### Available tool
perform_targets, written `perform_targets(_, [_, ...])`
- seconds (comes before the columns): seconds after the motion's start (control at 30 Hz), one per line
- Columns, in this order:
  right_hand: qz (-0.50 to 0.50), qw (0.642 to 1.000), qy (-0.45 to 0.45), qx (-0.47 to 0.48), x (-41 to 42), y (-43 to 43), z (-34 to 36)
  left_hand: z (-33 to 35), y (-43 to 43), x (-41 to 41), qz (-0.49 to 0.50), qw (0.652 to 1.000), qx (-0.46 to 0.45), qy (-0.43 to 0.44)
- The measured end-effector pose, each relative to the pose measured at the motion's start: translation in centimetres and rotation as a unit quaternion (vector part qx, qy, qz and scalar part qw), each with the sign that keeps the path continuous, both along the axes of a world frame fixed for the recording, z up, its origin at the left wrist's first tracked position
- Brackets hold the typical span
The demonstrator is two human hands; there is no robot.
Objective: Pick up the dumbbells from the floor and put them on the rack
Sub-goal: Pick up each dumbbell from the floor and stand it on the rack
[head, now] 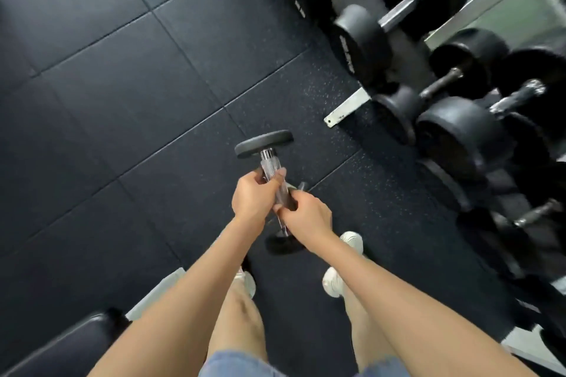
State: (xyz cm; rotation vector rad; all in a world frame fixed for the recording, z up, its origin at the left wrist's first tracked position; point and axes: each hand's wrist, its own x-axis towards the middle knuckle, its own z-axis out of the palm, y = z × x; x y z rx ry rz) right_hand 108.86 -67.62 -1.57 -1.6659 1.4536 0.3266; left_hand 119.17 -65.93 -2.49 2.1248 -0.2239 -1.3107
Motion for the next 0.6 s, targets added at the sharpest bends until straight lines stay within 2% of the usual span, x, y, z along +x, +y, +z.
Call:
perform_targets(0.13, [-0.047, 0.996, -0.040, -0.070, 2.0, -2.3, 10.9, 11.9, -3.1, 2.5, -0.041, 0.995, -0.081, -0.031])
perform_targets(0.3, [-0.114, 0.983, -0.070, -0.125, 3.8, -5.4, 19.4, 21.1, -7.2, 4.2, -0.107, 0.980, -0.151, -0.071])
perform_targets(0.6, [-0.243, 0.937, -0.169, -0.187, 2.9, -16.9, 27.1, 29.6, -21.5, 2.8, -0.231, 0.937, -0.216, -0.147])
